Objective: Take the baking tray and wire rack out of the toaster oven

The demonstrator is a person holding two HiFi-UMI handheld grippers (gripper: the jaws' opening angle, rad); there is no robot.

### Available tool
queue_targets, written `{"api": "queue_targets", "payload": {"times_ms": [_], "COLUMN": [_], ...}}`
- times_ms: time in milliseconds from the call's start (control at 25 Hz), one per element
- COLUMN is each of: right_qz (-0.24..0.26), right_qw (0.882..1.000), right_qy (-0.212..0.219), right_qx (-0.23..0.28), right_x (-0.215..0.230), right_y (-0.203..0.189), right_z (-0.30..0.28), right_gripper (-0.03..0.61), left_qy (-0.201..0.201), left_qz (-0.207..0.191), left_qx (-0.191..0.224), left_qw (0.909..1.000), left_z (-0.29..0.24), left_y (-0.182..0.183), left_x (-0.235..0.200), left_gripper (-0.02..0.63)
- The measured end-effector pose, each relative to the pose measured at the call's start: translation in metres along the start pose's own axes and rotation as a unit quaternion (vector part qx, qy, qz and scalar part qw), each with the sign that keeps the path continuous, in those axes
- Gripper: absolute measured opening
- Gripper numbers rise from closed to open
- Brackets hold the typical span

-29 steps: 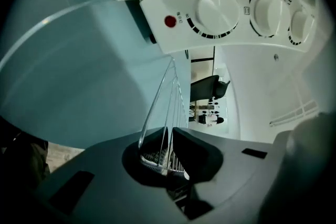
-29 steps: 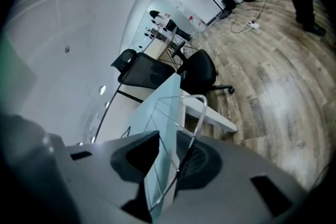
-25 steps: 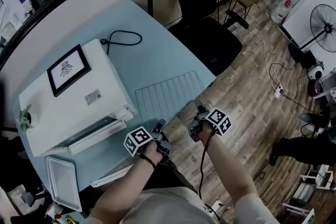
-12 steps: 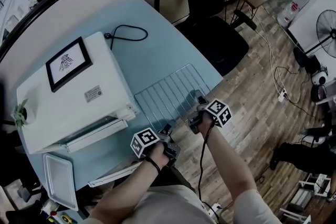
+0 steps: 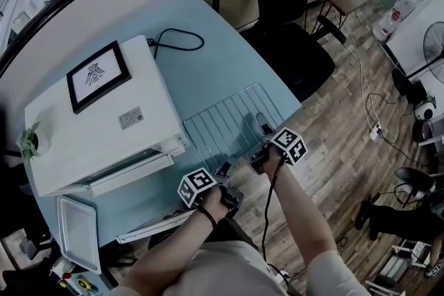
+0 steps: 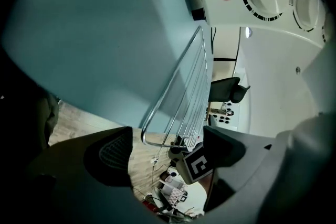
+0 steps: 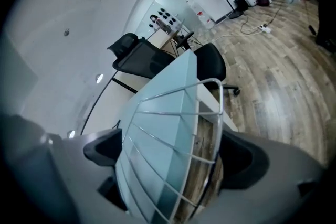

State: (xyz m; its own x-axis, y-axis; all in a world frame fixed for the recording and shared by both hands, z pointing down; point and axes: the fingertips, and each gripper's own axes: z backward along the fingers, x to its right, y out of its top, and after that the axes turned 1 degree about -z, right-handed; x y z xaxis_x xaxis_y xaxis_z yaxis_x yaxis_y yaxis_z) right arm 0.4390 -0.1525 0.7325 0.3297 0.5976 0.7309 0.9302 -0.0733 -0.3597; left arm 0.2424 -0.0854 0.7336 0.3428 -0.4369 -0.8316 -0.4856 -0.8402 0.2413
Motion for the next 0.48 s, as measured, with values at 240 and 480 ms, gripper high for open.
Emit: {"api": "queue_targets", "payload": {"times_ms": [240,480], "right_qz": [0.042,0.128], "right_qw": [0.999,0.991], "right_qy": [-0.016,0.003], "right_qx": [-0.016,-0.032], "right_x": [-0.001,-0.042], "right_y": [0.000,0.009], "right_z": [0.033,0.078], "right_gripper": [0.596,0.563], "left_qy": [0.006,-0.018], "left_qz": [-0.021,-0.078], "left_qx": [-0.030,-0.053], "left_qw": [0.9993,0.9954], "left_z": [0.021,0.050], "left_y": [-0.026,-0.035], "left_x": [0.002,0.040], "left_gripper": [0.413,0.411]}}
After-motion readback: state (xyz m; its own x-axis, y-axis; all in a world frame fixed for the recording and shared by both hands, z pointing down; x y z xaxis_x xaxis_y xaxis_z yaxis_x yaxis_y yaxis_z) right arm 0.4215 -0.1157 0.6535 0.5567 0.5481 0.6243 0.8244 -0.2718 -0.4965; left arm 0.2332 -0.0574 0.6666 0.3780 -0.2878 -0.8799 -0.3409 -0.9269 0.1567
